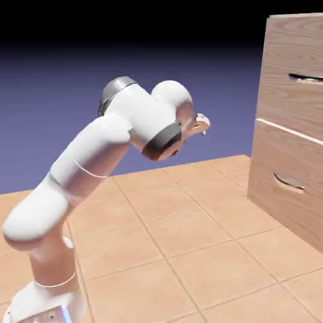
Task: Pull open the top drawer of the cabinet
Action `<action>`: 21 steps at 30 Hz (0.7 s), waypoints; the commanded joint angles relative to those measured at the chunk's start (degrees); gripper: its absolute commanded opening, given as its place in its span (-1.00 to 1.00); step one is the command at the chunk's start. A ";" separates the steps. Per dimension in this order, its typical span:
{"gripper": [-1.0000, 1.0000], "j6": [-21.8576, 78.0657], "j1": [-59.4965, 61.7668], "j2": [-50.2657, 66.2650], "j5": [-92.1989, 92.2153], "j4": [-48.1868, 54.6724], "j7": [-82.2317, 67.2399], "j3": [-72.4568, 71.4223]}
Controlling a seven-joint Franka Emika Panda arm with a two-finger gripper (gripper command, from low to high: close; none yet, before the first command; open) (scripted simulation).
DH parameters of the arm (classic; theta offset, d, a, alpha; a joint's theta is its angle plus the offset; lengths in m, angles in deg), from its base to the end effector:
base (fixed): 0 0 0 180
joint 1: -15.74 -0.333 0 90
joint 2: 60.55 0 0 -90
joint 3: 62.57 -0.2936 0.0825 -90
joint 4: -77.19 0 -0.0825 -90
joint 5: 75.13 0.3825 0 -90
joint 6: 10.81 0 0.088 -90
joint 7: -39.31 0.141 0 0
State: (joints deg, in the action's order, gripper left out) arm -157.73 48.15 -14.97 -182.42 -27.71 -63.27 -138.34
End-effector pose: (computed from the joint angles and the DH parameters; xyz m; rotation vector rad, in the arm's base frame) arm 0.5635 0.3695 0.3827 -0.4241 2.1245 0.2619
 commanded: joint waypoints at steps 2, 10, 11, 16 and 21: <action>0.00 0.93 1.14 2.69 -3.69 1.93 -4.99 -2.61; 0.00 4.65 5.69 13.44 -18.43 9.64 -24.92 -13.02; 0.00 5.12 6.25 14.79 -20.28 10.60 -27.41 -14.32; 0.00 7.45 9.10 21.51 -29.49 15.42 -39.87 -20.83; 0.00 9.77 11.94 28.23 -38.71 20.24 -52.33 -27.34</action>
State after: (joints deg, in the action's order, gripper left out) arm -147.96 60.09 13.26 -221.13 -7.47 -115.59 -165.67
